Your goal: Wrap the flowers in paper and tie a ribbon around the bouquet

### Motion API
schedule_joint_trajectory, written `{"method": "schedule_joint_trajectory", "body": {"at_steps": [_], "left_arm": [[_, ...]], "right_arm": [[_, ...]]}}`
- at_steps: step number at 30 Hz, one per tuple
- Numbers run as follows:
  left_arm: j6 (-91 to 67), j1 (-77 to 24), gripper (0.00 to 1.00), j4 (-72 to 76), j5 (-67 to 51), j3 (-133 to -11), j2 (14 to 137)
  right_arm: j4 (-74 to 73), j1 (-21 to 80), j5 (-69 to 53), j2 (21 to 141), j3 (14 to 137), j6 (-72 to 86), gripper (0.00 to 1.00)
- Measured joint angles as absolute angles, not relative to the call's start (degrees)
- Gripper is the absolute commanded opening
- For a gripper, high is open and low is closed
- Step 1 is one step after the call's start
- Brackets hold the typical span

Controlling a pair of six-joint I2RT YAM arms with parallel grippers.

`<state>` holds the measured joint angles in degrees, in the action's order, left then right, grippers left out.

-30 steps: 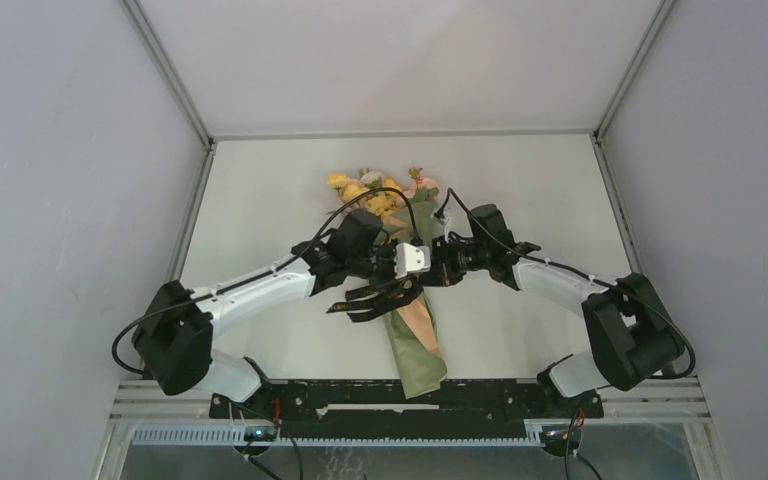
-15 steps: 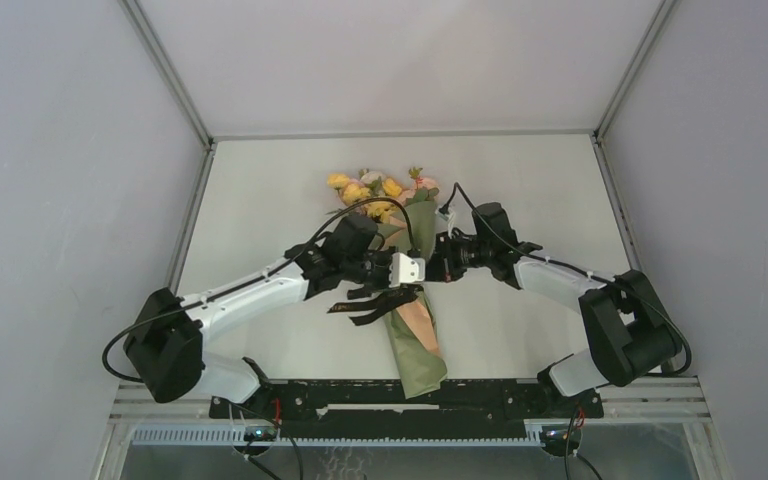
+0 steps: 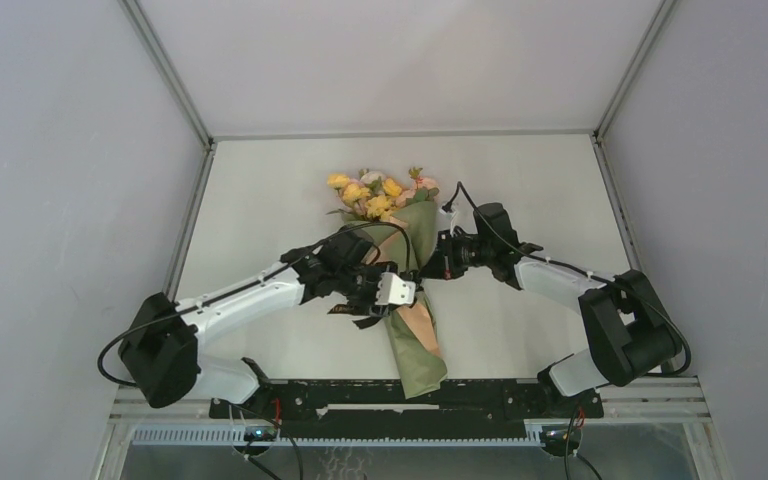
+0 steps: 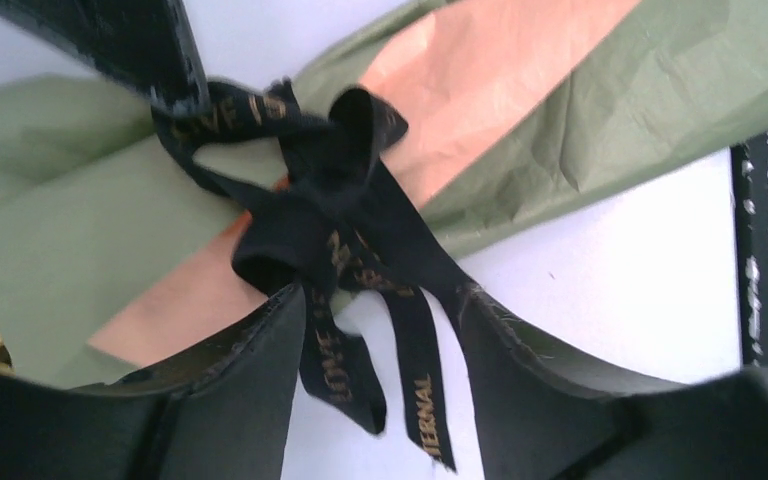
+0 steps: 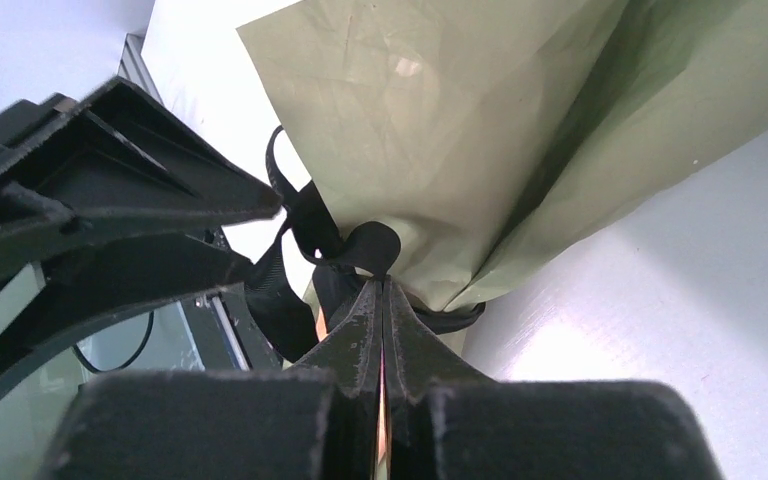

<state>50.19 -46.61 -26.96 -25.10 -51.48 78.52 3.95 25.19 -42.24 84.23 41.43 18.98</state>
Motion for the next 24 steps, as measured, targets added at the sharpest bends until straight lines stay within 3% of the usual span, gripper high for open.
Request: {"method": "schedule_joint_trajectory", "body": {"at_steps": [2,4,6,9,15,21,22,24], "left_arm": [[50.85,-45.78,0.91,-29.82,-24.05,-51.48,77.10],[51.68,-44.95,1.00,-32.27,-23.35,-51.46,75.20],[52.18,-42.24,1.00,-34.30,-22.28,-51.44,73.25],[52.56,-39.20,0.90,-35.75,-20.01,-51.29,72.53],[52.71,-37.21,0.84,-33.21,-14.76,-50.46,80.36],[54.54,-37.98,0.61,-29.76,-13.61,-48.07,82.87],[54.96,-38.04,0.49,-28.97,-13.52,-47.51,83.07],[55.61,-38.24,0.07,-27.79,-13.28,-46.59,83.40]], "right_arm": [[4.03,25.19,-42.19,84.23,41.01,19.05,0.00],[3.99,25.19,-42.09,84.20,40.66,19.22,0.00],[3.81,25.21,-42.04,84.16,40.51,19.27,0.00],[3.84,25.23,-42.04,83.88,40.51,19.33,0.00],[4.05,25.32,-41.95,83.57,40.51,19.64,0.00],[4.03,25.32,-40.99,82.74,40.51,19.64,0.00],[4.03,25.32,-40.97,82.72,40.51,19.64,0.00],[4.03,25.32,-40.97,82.70,40.51,19.62,0.00]]}}
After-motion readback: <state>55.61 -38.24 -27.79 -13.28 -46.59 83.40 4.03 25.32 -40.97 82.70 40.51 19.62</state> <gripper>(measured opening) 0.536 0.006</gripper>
